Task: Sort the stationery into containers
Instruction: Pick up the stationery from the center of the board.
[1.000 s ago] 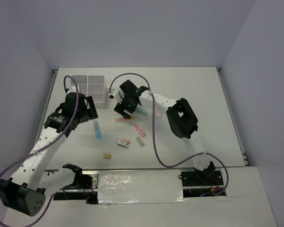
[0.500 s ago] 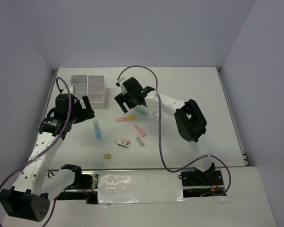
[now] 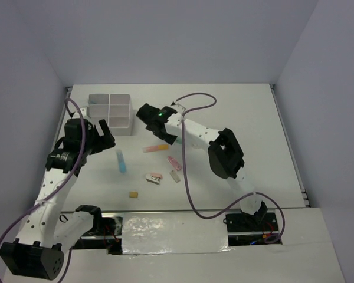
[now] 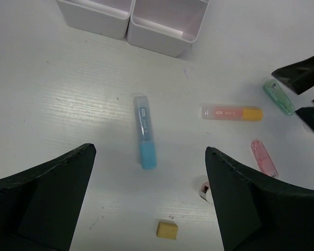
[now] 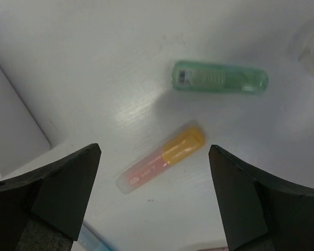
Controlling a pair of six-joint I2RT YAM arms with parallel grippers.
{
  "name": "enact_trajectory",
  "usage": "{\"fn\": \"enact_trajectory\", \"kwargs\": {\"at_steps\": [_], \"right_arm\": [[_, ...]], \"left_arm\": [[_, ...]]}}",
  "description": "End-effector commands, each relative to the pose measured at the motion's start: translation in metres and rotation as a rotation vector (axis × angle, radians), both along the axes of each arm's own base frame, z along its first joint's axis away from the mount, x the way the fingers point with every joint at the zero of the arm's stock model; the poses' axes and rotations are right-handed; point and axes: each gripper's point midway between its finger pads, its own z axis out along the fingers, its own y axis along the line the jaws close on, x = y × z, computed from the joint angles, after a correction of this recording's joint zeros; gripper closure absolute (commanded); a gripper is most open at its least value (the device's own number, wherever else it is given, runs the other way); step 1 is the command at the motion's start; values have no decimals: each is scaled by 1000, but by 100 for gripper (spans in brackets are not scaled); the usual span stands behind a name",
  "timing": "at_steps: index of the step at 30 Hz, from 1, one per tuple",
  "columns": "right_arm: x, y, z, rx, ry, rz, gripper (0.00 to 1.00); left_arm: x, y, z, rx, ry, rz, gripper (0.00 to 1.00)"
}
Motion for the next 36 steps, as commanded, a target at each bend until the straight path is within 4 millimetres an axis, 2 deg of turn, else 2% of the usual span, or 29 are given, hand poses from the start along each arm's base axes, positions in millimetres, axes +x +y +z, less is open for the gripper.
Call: {"fn": "enact_trajectory", "kwargs": {"at_steps": [1, 2, 3, 5, 10, 13, 14, 15, 16, 18, 21, 22, 26, 27, 31, 32, 36], "right_arm": [[-34, 1, 5, 35, -14, -263, 8], [-41, 6, 0, 40, -12, -260, 9], [-40, 12, 4, 85, -38, -280, 10], [-46, 18, -1, 96, -47, -291, 12], [-53, 32, -32, 106, 42, -315, 13], [-49, 38, -48, 116, 61, -318, 16], [-45, 41, -46, 129, 64, -324, 16], [-42, 40, -54, 118, 73, -325, 18], [-38, 45, -50, 134, 67, -320, 19], [-34, 48, -58, 125, 76, -310, 20], [-28, 54, -63, 128, 87, -275, 29], [-28, 55, -65, 123, 91, -263, 35], [-33, 52, -80, 94, 127, -213, 47], [-37, 49, -86, 77, 146, -196, 55], [-42, 41, -103, 16, 197, -84, 58], [-38, 43, -98, 17, 181, -49, 58], [-36, 28, -103, -12, 231, 47, 63]], "left_arm": [[2, 1, 11, -10, -58, -3, 1], [2, 1, 12, -12, -64, -2, 0], [0, 0, 12, -14, -66, -8, 1], [0, -3, 12, -22, -68, -21, 1], [-2, -2, 16, -19, -80, -19, 1], [-4, -2, 19, -22, -95, -21, 1], [-4, -2, 21, -22, -101, -24, 1], [-5, -3, 23, -26, -110, -25, 1], [-5, -3, 23, -26, -113, -27, 1], [-6, -4, 25, -30, -121, -33, 1], [-7, -5, 27, -34, -131, -40, 1], [-7, -5, 27, -34, -130, -40, 1], [-8, -4, 30, -32, -140, -34, 1], [-8, -2, 31, -30, -144, -30, 1], [-9, 0, 34, -28, -156, -19, 1], [-10, 1, 35, -27, -159, -17, 1], [-11, 3, 36, -23, -164, -9, 1]]}}
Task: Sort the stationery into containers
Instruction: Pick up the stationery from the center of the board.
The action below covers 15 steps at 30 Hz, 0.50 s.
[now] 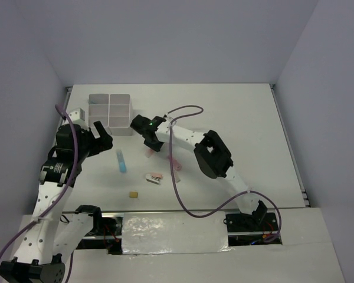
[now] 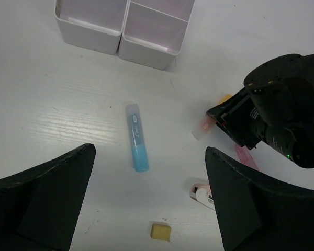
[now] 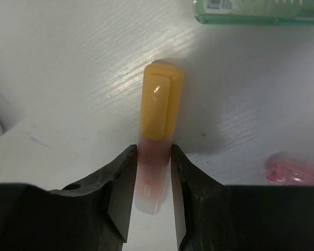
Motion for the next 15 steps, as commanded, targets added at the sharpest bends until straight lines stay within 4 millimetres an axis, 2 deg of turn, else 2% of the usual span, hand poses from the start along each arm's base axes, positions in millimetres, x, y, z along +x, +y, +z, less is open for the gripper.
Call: {"fn": "enact_trajectory", "kwargs": {"at_steps": [1, 2, 3, 4, 6, 9, 10, 13, 15], "right_arm": [[4, -19, -19, -48, 57, 164, 63], [6, -15, -13, -32, 40, 207, 63], [2, -18, -18, -43, 51, 249, 61], [2, -11, -17, -27, 48, 327, 58], [0, -9, -21, -17, 69, 383, 43], [-6, -12, -32, -28, 122, 437, 38], [-6, -12, -32, -29, 124, 445, 40], [-11, -15, -37, -43, 148, 472, 55], [-12, -15, -39, -52, 152, 486, 69]], "left_arm": [[3, 2, 10, 7, -49, 2, 1], [3, 3, 12, 7, -54, 7, 1], [3, 3, 12, 7, -54, 7, 0], [3, 3, 12, 7, -54, 7, 1], [3, 2, 11, 6, -54, 2, 1], [5, 2, 10, 5, -46, -1, 1], [5, 2, 10, 4, -46, 0, 1], [4, 3, 11, 4, -49, 6, 1], [5, 4, 11, 5, -52, 7, 1]]}}
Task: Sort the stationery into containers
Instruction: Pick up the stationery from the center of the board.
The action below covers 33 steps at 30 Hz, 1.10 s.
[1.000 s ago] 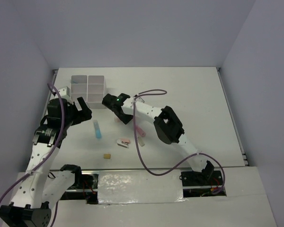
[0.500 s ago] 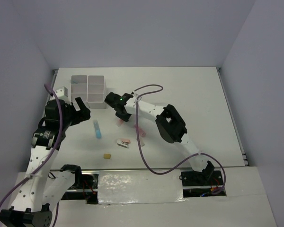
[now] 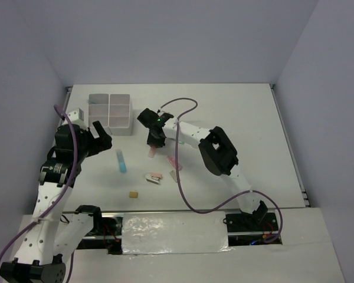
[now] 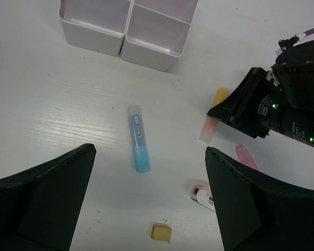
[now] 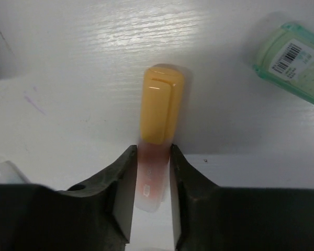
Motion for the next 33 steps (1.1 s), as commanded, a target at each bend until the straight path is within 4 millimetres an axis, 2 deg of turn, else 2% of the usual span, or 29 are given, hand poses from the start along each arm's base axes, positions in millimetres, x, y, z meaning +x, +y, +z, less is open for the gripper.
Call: {"fn": "enact_trajectory", "kwargs": {"at_steps": [1, 8, 10, 11, 12, 14, 15, 17, 18, 19, 23, 24, 25, 27, 29, 31, 33], "right_arm": [[-18, -20, -41, -103, 97, 80, 73], [-19, -15, -48, -120, 90, 247, 100], [-13, 2, -32, -45, 25, 324, 100], [-15, -3, -34, -42, 19, 339, 100], [-5, 12, -10, 18, -71, 382, 100], [-3, 8, -4, 24, -120, 404, 100], [5, 13, 14, 46, -193, 434, 100], [9, 2, 15, 34, -209, 430, 100], [13, 7, 30, 61, -259, 450, 100], [6, 1, 21, 62, -246, 466, 100], [2, 1, 40, 128, -357, 535, 100], [5, 5, 55, 162, -410, 545, 100], [1, 2, 51, 162, -412, 557, 100], [3, 3, 60, 170, -446, 574, 100], [2, 0, 58, 163, -454, 593, 100], [0, 3, 64, 199, -477, 615, 100], [0, 7, 81, 243, -532, 633, 100]], "left_arm": [[5, 1, 10, 4, -44, -2, 1], [7, 0, 9, -8, -43, -15, 1], [8, -4, 8, -17, -38, -34, 1], [9, -6, 8, -25, -38, -42, 1], [10, -9, 4, -33, -28, -53, 1], [11, -17, 3, -62, -22, -86, 1], [12, -19, 1, -71, -17, -96, 1], [12, -25, -2, -106, -7, -108, 1], [13, -27, -3, -120, -5, -109, 1], [13, -28, -4, -134, -4, -108, 1], [16, -41, -15, -250, -6, -97, 1], [17, -43, -17, -272, -4, -97, 1], [18, -45, -19, -291, -4, -96, 1], [22, -49, -26, -335, 10, -83, 1], [26, -50, -31, -362, 11, -70, 1], [28, -53, -35, -394, 17, -62, 1], [31, -57, -43, -419, 27, -71, 1]]}}
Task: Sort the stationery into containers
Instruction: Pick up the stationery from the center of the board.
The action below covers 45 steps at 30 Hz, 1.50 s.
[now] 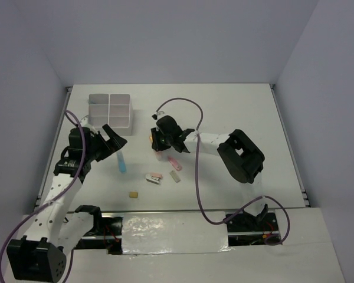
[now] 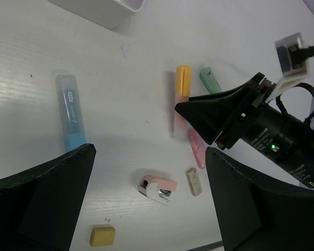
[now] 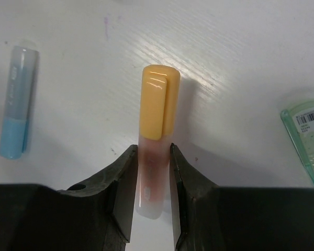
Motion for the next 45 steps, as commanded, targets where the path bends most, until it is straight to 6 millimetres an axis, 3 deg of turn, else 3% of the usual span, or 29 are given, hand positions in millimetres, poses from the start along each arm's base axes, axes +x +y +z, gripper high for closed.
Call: {"fn": "enact_trajectory", "kwargs": {"at_steps": [1, 4, 7, 8, 10, 13, 17, 25, 32, 36, 43, 45], "right_arm": [[10, 12, 55, 139, -156, 67, 100], [5, 16, 91, 231, -251, 111, 100], [-7, 12, 102, 282, -284, 143, 100], [-10, 12, 128, 339, -337, 153, 100], [-22, 12, 136, 374, -342, 193, 100], [-34, 17, 165, 406, -394, 238, 100], [-55, 27, 195, 452, -430, 301, 100], [-66, 38, 208, 477, -420, 348, 100], [-85, 46, 226, 511, -453, 401, 100], [-85, 51, 228, 515, -447, 413, 100], [-92, 57, 235, 530, -456, 462, 100], [-95, 57, 237, 536, -455, 481, 100]], "left_arm": [[17, -13, 11, -108, -61, -4, 1], [22, -25, 16, -185, -88, -41, 1], [26, -27, 28, -214, -120, -37, 1], [27, -28, 32, -218, -133, -36, 2], [28, -35, 48, -248, -187, -78, 3], [29, -44, 63, -298, -239, -123, 5], [29, -53, 74, -321, -275, -176, 9], [19, -72, 103, -370, -373, -295, 12], [21, -76, 92, -331, -327, -317, 18], [19, -85, 91, -341, -325, -349, 29], [18, -93, 97, -319, -337, -383, 78], [20, -94, 94, -315, -332, -387, 85]]}}
